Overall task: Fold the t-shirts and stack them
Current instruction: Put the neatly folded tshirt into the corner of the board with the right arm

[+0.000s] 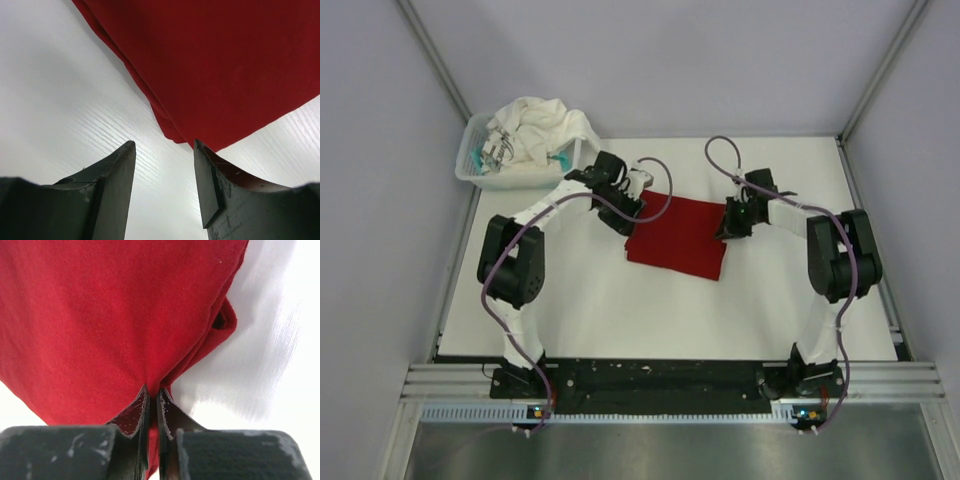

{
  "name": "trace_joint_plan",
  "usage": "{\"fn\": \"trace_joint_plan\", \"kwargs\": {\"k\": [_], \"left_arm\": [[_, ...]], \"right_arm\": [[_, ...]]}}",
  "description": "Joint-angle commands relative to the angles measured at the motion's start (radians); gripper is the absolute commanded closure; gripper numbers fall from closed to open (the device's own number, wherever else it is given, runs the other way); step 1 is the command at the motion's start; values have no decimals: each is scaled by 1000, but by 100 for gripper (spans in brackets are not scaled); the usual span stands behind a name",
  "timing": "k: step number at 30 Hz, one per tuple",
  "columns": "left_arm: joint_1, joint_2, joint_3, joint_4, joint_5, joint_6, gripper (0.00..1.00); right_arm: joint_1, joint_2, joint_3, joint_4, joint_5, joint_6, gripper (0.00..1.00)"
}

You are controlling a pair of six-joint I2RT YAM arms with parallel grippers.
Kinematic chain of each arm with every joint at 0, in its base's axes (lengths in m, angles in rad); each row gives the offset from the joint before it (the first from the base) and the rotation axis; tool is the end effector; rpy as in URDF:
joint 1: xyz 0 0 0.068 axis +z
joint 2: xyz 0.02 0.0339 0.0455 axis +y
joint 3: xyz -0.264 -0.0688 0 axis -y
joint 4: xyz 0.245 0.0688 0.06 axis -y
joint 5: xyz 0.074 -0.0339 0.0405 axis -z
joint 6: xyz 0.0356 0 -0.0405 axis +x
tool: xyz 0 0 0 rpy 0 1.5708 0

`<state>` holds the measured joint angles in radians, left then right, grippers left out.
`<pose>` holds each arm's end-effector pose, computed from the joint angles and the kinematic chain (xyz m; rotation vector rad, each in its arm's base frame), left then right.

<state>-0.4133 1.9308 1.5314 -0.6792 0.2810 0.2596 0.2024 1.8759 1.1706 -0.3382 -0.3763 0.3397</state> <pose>0.3744 -0.1750 0.2252 0.9608 2.4628 -0.4235 0.3683 0.0889 0.1596 0.0460 2.6567 0.6786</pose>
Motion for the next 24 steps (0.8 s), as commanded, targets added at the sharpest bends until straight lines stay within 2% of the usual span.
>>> {"fn": "trace_joint_plan", "kwargs": {"k": [1, 6, 15, 24], "left_arm": [[14, -122, -40, 35, 47, 7, 46], [25, -200, -82, 29, 61, 35, 46], [97, -254, -125, 0, 124, 72, 44], [166, -256, -139, 0, 152, 86, 44]], "right_arm": [[2, -3, -15, 42, 2, 12, 100], [-41, -1, 40, -11, 28, -59, 100], [-150, 49, 236, -166, 298, -323, 100], [-271, 287, 532, -205, 533, -456, 100]]}}
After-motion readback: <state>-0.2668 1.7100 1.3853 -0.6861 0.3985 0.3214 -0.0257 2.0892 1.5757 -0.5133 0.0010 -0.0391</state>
